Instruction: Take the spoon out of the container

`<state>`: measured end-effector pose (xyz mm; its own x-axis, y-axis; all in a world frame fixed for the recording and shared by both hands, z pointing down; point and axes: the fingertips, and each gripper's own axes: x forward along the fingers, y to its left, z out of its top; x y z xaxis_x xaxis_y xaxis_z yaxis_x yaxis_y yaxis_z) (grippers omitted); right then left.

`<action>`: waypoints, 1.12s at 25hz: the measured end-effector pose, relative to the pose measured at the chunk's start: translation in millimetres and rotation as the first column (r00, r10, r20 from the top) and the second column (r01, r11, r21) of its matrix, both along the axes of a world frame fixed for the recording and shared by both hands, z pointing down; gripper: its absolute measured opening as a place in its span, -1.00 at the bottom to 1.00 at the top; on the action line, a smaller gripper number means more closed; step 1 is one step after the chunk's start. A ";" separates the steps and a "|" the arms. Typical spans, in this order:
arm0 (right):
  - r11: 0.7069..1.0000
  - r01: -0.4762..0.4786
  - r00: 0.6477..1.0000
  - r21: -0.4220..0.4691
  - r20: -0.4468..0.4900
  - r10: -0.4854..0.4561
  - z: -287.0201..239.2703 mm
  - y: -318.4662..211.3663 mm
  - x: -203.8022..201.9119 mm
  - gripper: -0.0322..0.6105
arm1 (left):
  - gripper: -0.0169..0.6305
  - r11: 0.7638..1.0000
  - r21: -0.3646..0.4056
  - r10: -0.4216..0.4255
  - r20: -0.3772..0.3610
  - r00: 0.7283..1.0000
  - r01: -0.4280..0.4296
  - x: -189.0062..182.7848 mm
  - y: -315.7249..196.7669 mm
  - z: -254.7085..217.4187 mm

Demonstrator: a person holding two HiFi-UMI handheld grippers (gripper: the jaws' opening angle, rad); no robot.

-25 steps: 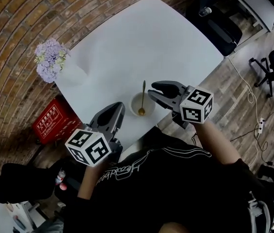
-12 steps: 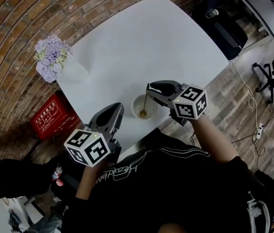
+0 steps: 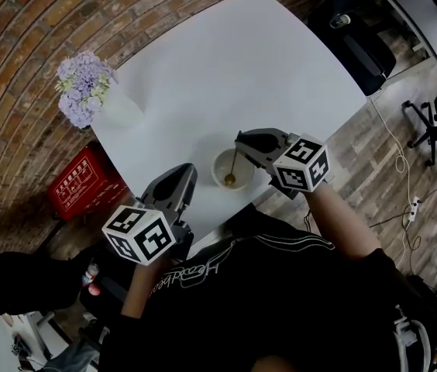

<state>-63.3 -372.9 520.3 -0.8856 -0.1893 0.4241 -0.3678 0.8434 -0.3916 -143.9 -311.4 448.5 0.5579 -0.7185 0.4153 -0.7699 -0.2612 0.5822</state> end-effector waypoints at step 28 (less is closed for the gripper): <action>0.977 -0.151 0.983 0.150 0.132 0.131 -69.9 34.8 14.0 -0.90 | -0.93 0.998 0.064 0.024 -0.008 1.000 -0.023 -2.3 55.4 -29.0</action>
